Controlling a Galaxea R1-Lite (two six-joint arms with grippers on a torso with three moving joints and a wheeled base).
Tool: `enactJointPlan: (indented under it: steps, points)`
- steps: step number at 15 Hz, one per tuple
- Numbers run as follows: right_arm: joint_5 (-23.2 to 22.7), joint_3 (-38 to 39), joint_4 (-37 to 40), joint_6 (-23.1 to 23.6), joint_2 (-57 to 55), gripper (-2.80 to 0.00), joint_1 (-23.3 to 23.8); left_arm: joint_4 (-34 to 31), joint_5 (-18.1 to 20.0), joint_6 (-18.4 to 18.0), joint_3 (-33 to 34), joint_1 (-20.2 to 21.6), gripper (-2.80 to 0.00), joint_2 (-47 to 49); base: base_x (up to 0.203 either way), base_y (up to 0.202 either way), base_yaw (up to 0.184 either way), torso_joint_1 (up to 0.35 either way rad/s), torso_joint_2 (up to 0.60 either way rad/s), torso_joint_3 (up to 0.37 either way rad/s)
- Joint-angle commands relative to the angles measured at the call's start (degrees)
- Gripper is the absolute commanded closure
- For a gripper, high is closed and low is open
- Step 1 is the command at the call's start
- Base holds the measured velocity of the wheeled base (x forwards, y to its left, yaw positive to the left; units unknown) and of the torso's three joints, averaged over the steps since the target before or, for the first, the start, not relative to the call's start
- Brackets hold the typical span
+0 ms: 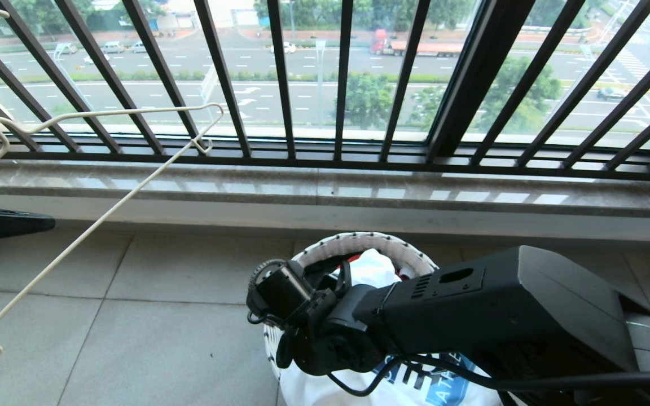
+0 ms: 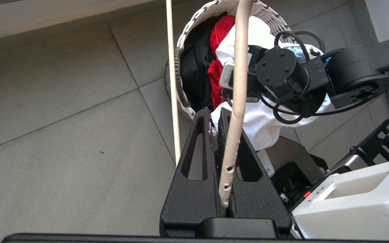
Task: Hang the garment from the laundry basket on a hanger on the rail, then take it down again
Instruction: Pick up clothes from the basket
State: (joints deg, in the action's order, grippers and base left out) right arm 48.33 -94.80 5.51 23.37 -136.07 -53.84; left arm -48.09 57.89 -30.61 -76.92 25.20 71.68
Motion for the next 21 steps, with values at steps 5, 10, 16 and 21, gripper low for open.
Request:
enactJointPlan:
  steps: [5, 10, 16, 21]
  points:
    - [0.2, -2.8, 0.0, 0.9, 0.1, -2.80, 4.5, -0.2, 0.4, -0.2, 0.0, 0.2, 0.00, -0.2, 0.000, 0.000, 0.000, 0.000, 0.00, 0.000]
    - [-0.6, -3.9, -0.2, 1.6, 1.3, -2.80, 7.2, -0.3, 0.5, -0.2, 0.0, 0.2, 0.00, -0.2, 0.000, 0.000, 0.000, 0.000, 0.00, 0.000]
    - [-0.5, -5.1, -0.3, 2.2, 3.0, -2.80, 9.2, -0.3, 0.5, -0.2, 0.1, 0.2, 0.00, -0.1, 0.000, 0.000, 0.000, 0.000, 0.00, 0.000]
    - [-0.5, -5.2, -0.5, 3.1, 5.9, -2.80, 10.0, -0.3, 0.5, -0.2, 0.1, 0.2, 0.00, -0.3, 0.000, 0.000, 0.000, 0.000, 0.00, 0.000]
